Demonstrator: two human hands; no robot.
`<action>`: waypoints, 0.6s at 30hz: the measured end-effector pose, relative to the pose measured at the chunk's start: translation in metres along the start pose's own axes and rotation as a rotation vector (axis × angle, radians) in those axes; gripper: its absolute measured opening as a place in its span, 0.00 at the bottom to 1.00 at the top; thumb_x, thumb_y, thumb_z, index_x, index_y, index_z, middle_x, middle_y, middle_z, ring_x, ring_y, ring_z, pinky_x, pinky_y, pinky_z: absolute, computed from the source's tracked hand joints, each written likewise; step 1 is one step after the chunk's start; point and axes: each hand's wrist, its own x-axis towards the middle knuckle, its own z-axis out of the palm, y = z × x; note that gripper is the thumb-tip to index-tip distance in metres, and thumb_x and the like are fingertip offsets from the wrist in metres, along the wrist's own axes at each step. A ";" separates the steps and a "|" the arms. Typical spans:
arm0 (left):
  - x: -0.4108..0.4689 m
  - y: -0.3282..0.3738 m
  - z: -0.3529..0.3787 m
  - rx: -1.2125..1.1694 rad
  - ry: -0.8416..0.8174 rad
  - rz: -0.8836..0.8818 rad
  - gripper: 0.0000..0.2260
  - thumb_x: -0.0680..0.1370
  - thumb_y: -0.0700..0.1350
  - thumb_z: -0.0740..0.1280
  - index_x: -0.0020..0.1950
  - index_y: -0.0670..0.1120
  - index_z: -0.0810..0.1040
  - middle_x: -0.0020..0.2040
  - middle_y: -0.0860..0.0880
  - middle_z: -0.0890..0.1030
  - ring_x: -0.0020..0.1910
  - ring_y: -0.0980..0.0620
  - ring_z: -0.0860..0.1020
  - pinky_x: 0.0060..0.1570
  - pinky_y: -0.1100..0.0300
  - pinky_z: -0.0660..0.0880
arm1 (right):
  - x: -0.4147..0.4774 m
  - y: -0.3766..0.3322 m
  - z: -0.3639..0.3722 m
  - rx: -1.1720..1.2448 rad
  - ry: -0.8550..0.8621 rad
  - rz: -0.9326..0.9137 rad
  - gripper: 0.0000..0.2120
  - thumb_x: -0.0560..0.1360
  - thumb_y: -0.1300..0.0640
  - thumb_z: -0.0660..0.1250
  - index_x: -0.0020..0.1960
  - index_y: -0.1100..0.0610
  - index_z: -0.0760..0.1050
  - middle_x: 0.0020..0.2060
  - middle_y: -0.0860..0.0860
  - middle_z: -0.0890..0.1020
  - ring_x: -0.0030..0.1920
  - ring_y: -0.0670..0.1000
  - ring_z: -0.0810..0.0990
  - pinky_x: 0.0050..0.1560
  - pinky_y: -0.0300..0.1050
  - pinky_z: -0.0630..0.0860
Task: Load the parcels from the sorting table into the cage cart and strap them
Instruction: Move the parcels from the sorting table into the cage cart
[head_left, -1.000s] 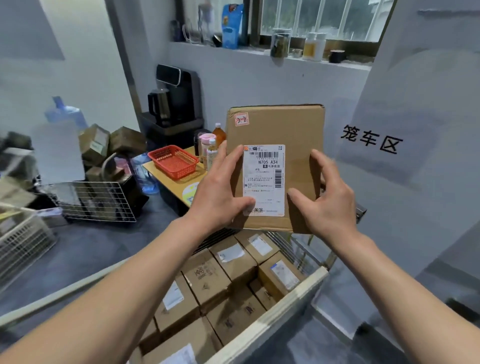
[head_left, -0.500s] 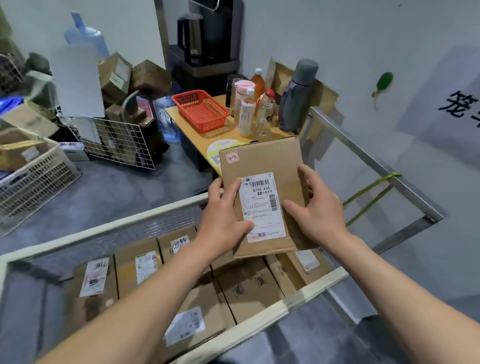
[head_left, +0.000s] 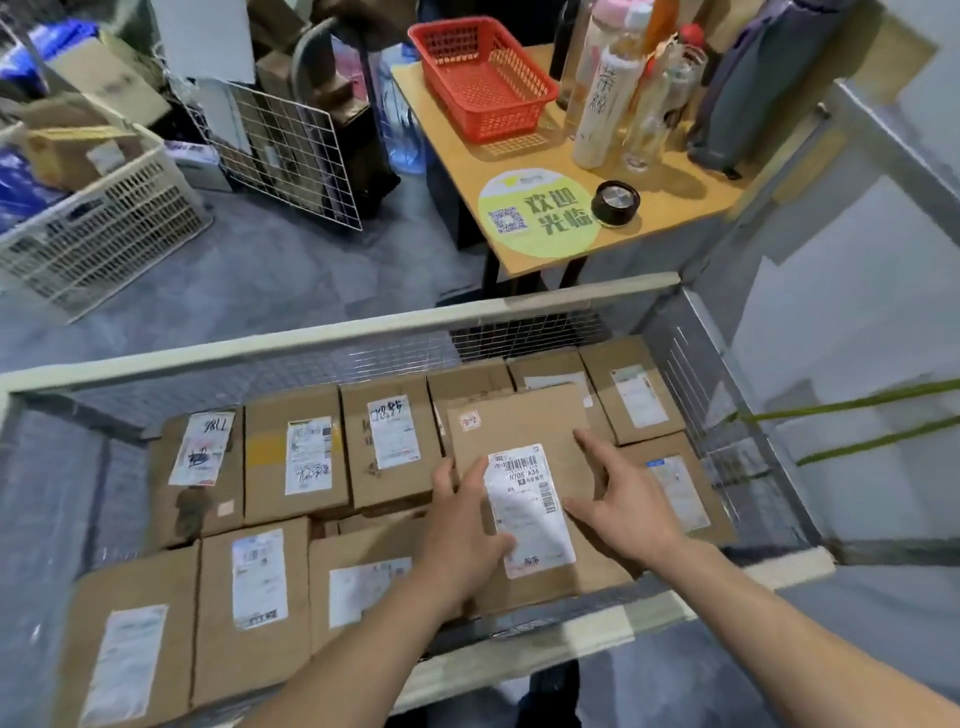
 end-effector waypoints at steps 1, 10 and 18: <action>0.002 -0.005 0.009 0.018 0.000 -0.018 0.43 0.72 0.45 0.76 0.79 0.57 0.54 0.79 0.54 0.46 0.73 0.50 0.64 0.62 0.63 0.68 | 0.005 0.009 0.006 0.011 -0.030 -0.002 0.40 0.71 0.54 0.76 0.78 0.47 0.62 0.67 0.44 0.76 0.61 0.43 0.74 0.56 0.31 0.66; 0.015 -0.048 0.066 -0.050 -0.015 -0.127 0.43 0.69 0.43 0.77 0.78 0.58 0.58 0.79 0.54 0.49 0.75 0.51 0.60 0.68 0.61 0.63 | 0.024 0.068 0.049 -0.003 -0.211 0.045 0.41 0.68 0.44 0.74 0.77 0.41 0.62 0.69 0.49 0.76 0.65 0.53 0.76 0.65 0.46 0.73; 0.037 -0.068 0.083 -0.013 -0.053 -0.132 0.43 0.69 0.42 0.77 0.77 0.55 0.59 0.76 0.51 0.54 0.73 0.50 0.62 0.64 0.64 0.62 | 0.041 0.091 0.068 -0.042 -0.262 0.064 0.42 0.65 0.43 0.69 0.77 0.40 0.59 0.67 0.48 0.77 0.62 0.53 0.77 0.62 0.50 0.76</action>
